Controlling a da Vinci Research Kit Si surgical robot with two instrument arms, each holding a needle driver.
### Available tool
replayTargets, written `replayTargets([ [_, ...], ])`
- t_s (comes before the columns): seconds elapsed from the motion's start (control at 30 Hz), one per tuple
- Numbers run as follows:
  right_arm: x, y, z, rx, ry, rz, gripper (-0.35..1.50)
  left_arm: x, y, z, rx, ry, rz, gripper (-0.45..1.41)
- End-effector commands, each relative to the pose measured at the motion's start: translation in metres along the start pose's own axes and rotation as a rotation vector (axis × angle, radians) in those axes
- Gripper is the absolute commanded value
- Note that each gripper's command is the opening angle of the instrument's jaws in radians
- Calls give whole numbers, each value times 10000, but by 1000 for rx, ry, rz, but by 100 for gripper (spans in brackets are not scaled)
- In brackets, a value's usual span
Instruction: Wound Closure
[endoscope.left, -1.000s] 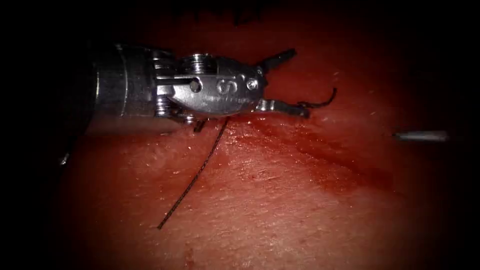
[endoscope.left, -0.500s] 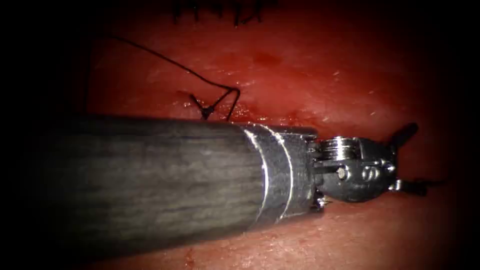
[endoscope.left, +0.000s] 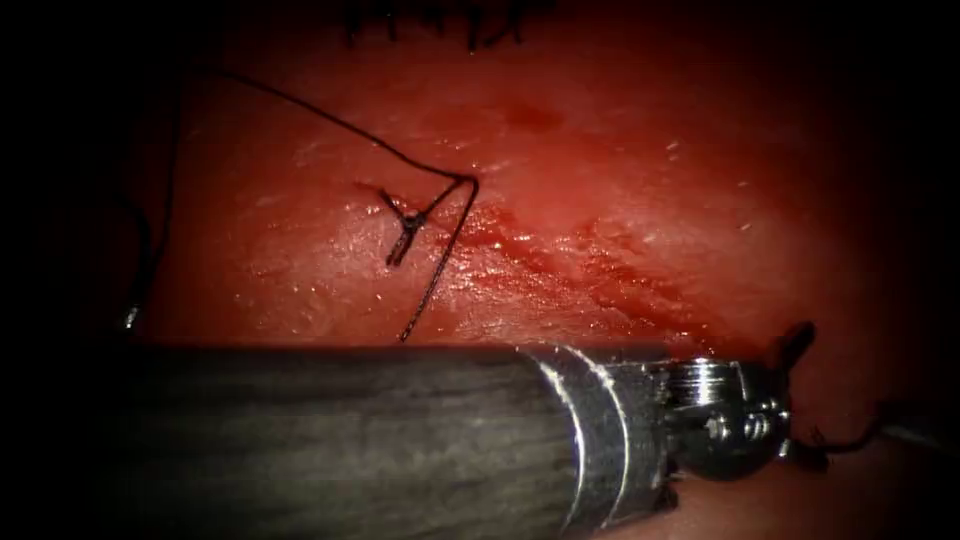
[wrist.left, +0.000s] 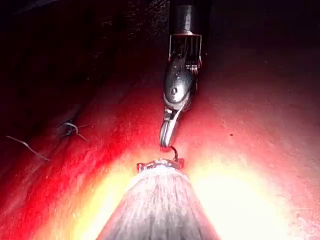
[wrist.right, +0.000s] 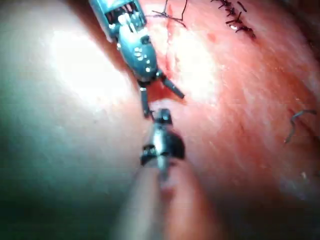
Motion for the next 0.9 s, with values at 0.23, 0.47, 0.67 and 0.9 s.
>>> replayTargets([
  [0.23,-32,-10,30,-6,18,-22,-35,-2,4,12,9,-3,-10,69],
  [0.47,-76,-26,38,36,-65,-53,-35,-5,-5,5,1,-1,-28,72],
  [0.67,-79,-29,34,58,-77,-58,-35,0,-37,-45,-11,6,-52,76],
  [0.9,-41,-9,23,48,-1,-14,19,5,-66,-120,-6,51,-89,76],
])
